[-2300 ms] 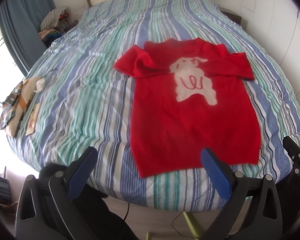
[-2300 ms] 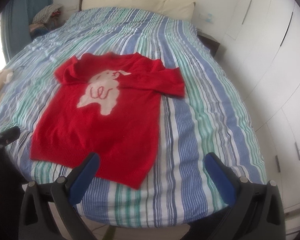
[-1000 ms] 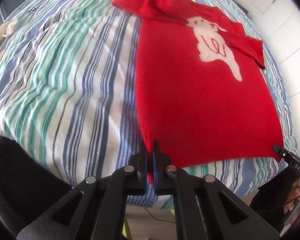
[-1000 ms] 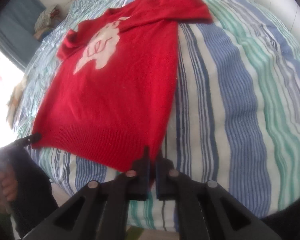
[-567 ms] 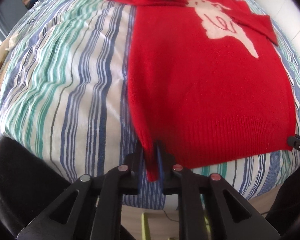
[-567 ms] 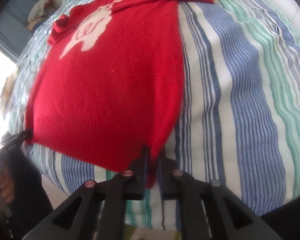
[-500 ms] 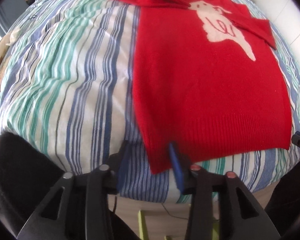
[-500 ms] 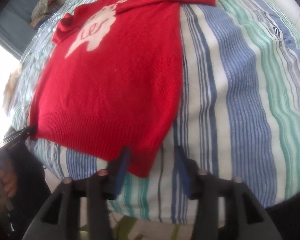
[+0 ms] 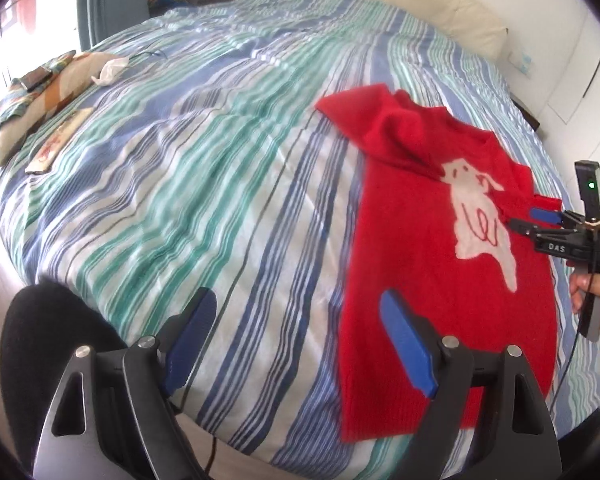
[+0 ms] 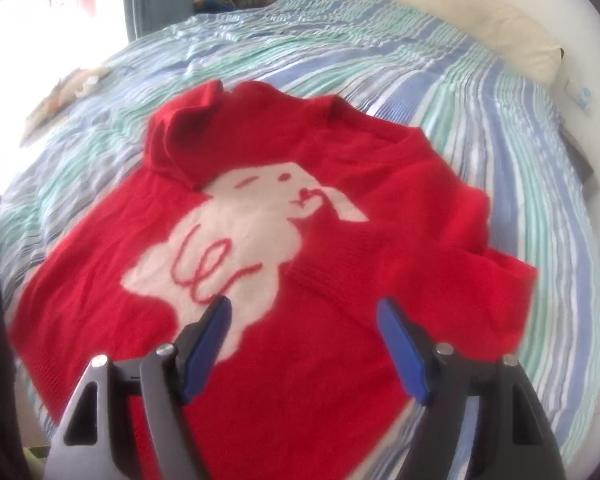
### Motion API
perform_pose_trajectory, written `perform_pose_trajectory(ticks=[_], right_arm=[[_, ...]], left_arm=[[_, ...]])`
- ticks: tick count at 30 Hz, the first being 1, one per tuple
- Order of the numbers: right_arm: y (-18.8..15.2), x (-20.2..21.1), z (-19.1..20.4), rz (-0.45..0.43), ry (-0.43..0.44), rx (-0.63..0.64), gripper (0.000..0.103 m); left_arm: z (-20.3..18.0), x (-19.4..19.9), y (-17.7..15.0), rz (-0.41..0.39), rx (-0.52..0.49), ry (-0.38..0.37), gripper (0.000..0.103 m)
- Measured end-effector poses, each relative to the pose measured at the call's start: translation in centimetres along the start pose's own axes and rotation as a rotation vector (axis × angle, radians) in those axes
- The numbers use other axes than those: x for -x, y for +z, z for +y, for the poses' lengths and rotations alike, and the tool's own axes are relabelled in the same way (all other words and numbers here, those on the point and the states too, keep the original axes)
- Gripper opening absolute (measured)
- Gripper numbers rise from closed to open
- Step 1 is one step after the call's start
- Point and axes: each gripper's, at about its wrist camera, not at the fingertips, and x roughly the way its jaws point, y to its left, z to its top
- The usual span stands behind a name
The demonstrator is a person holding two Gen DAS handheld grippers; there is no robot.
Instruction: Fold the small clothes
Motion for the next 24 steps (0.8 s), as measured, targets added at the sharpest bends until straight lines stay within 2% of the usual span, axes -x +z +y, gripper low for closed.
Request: perform_pose_trajectory(ticks=[3, 5, 6, 10, 14, 16, 18, 20, 24], right_arm=[[0.5, -5.7, 0.5, 0.059, -0.057, 0.016, 0.071], [0.1, -6.1, -0.8, 0.046, -0.033, -0.033, 0.041], [0.0, -5.1, -2.1, 0.021, -0.051, -0.076, 0.006], [-3.4, 3.3, -11.7, -0.137, -0.11, -0.375, 0.006], [-11.5, 11.9, -23.1, -0.222, -0.237, -0.717, 0.006], [-15.9, 14.3, -27.4, -0.207, -0.323, -0.834, 0.006], [-20.1, 15.1, -30.1, -0.174, -0.362, -0.937, 0.006], [-23.4, 14.7, -31.5, -0.145, -0.347, -1.025, 0.006], [-26.5, 12.7, -31.8, -0.091, -0.354, -1.066, 0.006]], left_arm=[[1.0, -0.7, -1.6, 0.026, -0.015, 0.068, 0.086], [1.6, -0.9, -1.5, 0.056, 0.0, 0.063, 0.085], [1.8, -0.9, -1.4, 0.047, 0.011, 0.05, 0.085], [1.7, -1.3, -1.5, 0.064, 0.018, 0.04, 0.085], [1.4, -1.5, -1.7, 0.065, 0.017, 0.041, 0.085], [1.3, -1.6, -1.7, 0.066, 0.018, 0.042, 0.085], [1.3, -1.7, -1.7, 0.074, 0.018, 0.046, 0.085], [1.2, -1.7, -1.8, 0.072, 0.014, 0.052, 0.085], [1.0, -1.6, -2.1, 0.072, -0.008, 0.072, 0.085]])
